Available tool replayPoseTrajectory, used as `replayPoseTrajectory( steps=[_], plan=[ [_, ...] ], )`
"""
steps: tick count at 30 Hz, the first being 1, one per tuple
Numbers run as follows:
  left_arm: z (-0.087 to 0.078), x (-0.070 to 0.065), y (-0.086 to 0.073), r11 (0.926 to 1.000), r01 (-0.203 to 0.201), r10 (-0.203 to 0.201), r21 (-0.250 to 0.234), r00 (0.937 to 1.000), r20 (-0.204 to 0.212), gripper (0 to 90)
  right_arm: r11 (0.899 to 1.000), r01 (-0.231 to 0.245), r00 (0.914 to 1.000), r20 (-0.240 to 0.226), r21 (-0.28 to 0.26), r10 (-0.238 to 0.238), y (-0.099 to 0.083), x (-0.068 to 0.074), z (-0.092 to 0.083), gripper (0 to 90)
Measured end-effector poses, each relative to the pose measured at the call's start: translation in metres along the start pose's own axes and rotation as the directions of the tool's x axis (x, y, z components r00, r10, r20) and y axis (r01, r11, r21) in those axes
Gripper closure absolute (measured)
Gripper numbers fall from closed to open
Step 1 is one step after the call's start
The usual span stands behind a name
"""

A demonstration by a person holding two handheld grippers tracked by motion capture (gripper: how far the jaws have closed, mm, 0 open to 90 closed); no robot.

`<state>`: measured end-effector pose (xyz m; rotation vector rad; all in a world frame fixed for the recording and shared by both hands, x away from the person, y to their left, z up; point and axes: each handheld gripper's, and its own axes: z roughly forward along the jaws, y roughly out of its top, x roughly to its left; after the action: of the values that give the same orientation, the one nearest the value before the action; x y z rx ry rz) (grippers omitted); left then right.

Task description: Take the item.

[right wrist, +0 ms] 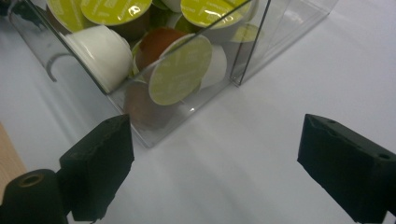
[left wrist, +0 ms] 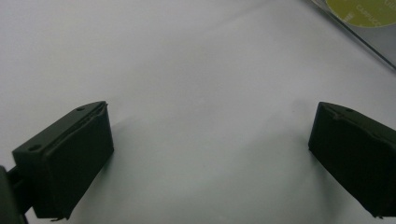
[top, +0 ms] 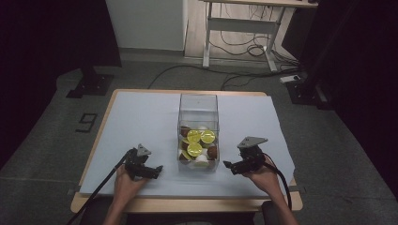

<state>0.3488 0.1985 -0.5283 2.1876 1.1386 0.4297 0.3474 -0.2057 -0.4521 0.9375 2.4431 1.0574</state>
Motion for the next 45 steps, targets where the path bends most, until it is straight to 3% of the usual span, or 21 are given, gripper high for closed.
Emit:
replayPoseTrajectory(
  steps=[19,24,45],
  plan=[
    [0.0,0.0,0.0,1.0,-0.001,0.001,-0.001,1.0,0.0,0.0,0.999,-0.021,0.9977,-0.065,-0.04,0.018,0.034,-0.001,-0.007,13.1],
    [0.0,0.0,0.0,1.0,-0.002,0.002,0.0,1.0,0.0,0.0,0.999,0.009,0.9967,-0.08,-0.037,-0.012,0.044,0.001,-0.003,13.0],
    [0.0,0.0,0.0,1.0,-0.002,0.002,0.0,1.0,0.0,0.0,0.999,0.031,0.9881,-0.15,-0.006,-0.032,0.071,0.017,0.028,13.0]
  ],
)
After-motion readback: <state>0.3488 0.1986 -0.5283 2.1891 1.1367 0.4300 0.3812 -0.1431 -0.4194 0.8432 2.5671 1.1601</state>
